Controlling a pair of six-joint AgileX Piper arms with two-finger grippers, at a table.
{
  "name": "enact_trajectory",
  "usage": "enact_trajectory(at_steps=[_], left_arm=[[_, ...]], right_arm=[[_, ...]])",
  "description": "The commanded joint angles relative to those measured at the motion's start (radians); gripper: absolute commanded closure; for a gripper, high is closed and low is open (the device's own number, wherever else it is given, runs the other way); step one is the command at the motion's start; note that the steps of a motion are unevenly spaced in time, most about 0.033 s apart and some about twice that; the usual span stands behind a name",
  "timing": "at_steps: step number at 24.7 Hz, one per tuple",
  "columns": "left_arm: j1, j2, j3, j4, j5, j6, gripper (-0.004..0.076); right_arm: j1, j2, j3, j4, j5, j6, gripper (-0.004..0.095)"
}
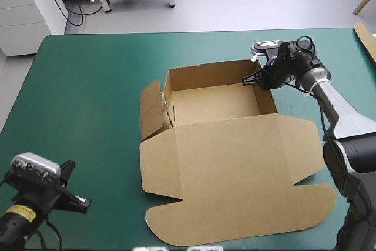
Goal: Fold the box
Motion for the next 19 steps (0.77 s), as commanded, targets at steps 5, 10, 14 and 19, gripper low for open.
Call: enact_trajectory(at_steps=[5,10,14,19], left_arm=[[0.001,-0.193,0.063,0.015,0.048,-0.103,0.0732],[0.001,-0.219,0.063,0.051,0.049,-0.14,0.0732],[0.001,-0.219,0.063,0.051,0.049,-0.14,0.0732],[0.001,-0.217,0.063,0.051,0.049,-0.14,0.0731]], right_arm=[[0.008,-0.007,0.013,-0.018,0.137,-0.056,0.0926],[0.008,-0.007,-0.002,-0.027,0.151,-0.056,0.0859],[0.008,-0.007,-0.068,-0.028,0.175,-0.051,0.0778],[0.008,-0.092,-0.188,-0.025,0.175,-0.05,0.056]])
